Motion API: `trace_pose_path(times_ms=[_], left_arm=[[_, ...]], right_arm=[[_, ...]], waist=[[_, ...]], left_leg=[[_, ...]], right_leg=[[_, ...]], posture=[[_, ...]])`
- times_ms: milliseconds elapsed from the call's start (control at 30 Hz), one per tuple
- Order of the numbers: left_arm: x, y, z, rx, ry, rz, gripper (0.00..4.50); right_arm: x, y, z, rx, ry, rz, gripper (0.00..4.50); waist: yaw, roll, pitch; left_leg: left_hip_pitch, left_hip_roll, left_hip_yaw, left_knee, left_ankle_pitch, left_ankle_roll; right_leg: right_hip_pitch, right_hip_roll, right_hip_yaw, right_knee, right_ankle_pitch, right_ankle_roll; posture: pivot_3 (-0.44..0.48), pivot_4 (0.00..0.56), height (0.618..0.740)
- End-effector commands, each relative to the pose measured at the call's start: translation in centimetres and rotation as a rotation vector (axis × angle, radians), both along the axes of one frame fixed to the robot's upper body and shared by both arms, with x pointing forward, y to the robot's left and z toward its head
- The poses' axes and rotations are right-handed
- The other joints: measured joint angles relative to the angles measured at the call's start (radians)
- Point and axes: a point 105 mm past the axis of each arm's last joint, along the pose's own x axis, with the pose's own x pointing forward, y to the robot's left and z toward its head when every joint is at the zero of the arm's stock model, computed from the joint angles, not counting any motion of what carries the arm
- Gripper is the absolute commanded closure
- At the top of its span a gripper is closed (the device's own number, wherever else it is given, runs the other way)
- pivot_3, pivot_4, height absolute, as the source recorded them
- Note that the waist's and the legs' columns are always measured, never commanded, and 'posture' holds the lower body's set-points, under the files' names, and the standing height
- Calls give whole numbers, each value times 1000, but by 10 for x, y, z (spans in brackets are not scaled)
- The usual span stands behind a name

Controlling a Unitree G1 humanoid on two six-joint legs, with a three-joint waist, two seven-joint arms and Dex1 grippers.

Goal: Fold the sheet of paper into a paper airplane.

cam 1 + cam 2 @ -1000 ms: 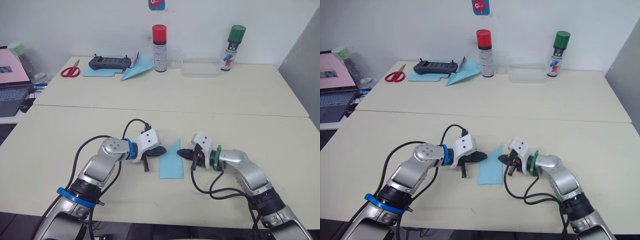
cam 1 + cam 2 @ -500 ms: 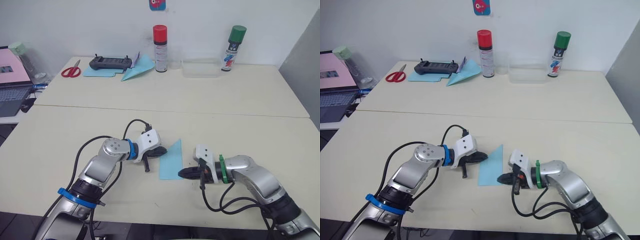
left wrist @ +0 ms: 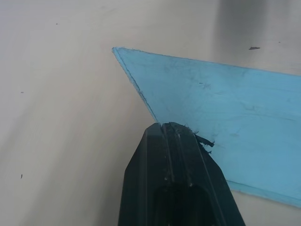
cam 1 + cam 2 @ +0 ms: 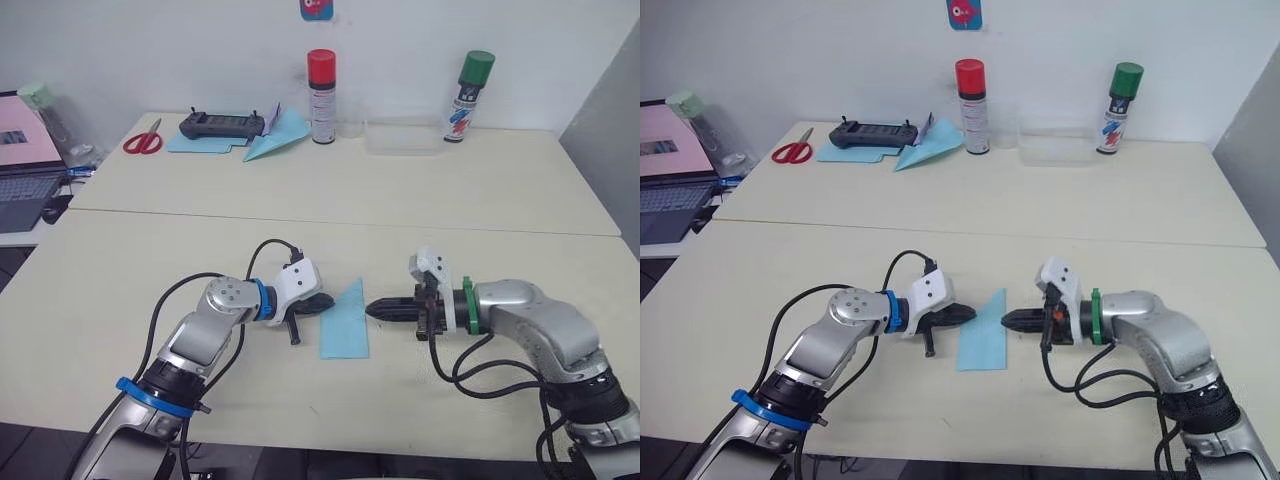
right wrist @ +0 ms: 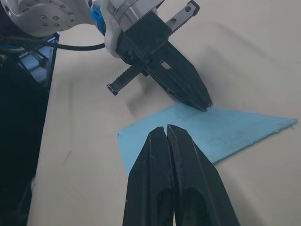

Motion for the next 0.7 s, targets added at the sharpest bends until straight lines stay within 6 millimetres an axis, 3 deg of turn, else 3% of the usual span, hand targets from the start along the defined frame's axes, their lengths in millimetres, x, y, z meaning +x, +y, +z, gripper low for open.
trace_pose_path(times_ms=[33,200,333,700], left_arm=[[-13,-4,-30,41,109,-15,4500],[-13,-6,-29,40,111,-22,4500],[-13,-6,-29,40,110,-21,4500],[-13,-8,-30,43,117,-32,4500]], right_arm=[[17,8,-5,-4,-69,-85,4455],[33,15,-39,-92,-162,-90,4455],[57,5,-61,-144,-166,-238,4455],[97,-27,-80,-211,-204,-526,4455]], waist=[[0,0,0],[1,0,0],[-1,1,-1],[-1,3,-5]], left_leg=[[0,0,0,0,0,0],[0,-1,1,1,0,0],[1,-1,1,1,0,0],[6,-1,1,1,0,0]], right_leg=[[0,0,0,0,0,0],[1,-1,0,0,0,0],[1,-1,0,0,0,0],[5,-1,1,2,0,0]], posture=[[0,150,740],[0,150,740],[0,150,740],[0,150,740]])
